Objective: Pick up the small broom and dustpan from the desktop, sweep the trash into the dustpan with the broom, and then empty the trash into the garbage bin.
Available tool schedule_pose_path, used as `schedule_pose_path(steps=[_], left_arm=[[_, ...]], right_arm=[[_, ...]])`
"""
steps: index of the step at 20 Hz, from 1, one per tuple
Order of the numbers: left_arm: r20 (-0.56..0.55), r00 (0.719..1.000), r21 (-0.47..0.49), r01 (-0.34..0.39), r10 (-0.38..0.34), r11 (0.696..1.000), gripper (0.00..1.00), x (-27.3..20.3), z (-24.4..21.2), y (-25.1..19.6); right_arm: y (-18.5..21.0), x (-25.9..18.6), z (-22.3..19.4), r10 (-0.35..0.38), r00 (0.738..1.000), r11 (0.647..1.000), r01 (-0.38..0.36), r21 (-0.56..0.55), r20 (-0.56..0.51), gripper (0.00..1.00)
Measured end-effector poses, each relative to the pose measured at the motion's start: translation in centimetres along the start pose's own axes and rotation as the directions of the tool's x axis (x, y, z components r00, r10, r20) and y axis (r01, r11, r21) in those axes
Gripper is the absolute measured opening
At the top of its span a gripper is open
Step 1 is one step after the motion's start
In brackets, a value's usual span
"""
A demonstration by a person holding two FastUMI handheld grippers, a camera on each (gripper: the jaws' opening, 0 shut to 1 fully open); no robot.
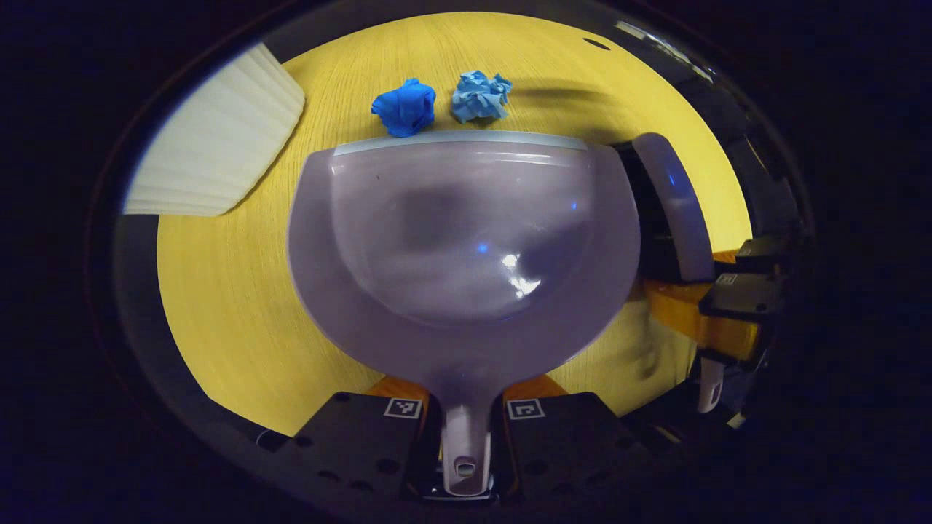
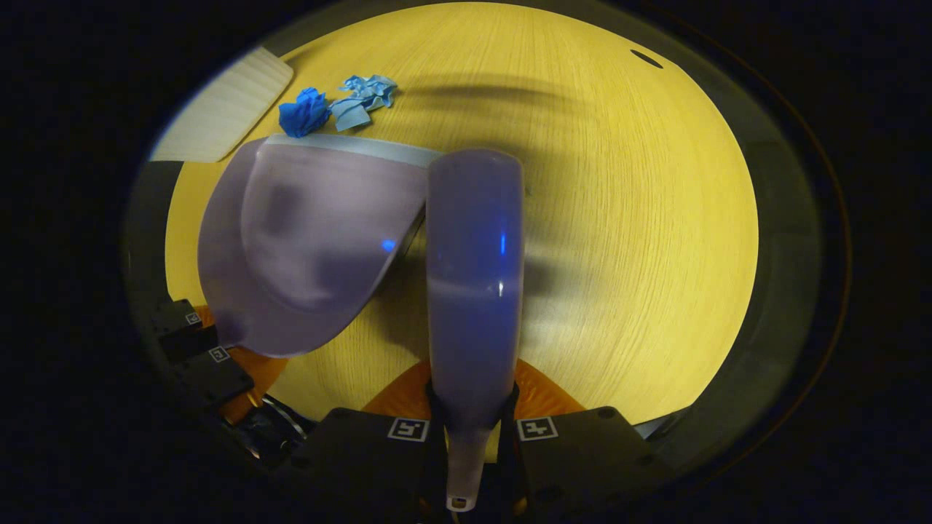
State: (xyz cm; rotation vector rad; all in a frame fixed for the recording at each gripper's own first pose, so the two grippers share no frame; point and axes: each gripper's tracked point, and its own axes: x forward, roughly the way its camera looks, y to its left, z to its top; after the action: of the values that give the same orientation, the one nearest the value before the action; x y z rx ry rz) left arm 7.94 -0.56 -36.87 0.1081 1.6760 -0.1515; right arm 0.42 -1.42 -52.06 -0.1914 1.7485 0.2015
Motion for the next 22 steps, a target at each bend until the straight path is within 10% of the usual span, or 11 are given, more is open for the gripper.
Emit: schedule_pose_path(steps=[9, 17, 22], left_arm=[[-0.006, 1.0, 0.126, -0.026, 0.027, 0.992, 0.26, -0.2, -4.5, 2.9], [0.008, 0.999, 0.209, -0.049, 0.048, 0.977, 0.26, 0.3, -5.5, 6.0], [0.004, 0.998, 0.251, -0.057, 0.057, 0.966, 0.25, 0.1, -5.4, 6.6]], right_arm=[[-3.9, -3.9, 11.3, -0.064, 0.982, 0.974, 0.1, -0.201, 0.176, 0.29], [0.2, -0.5, 22.0, -0.125, 0.97, 0.804, 0.221, -0.552, 0.206, 0.28], [3.4, -0.8, 21.8, -0.16, 0.969, 0.62, 0.246, -0.745, 0.187, 0.28]])
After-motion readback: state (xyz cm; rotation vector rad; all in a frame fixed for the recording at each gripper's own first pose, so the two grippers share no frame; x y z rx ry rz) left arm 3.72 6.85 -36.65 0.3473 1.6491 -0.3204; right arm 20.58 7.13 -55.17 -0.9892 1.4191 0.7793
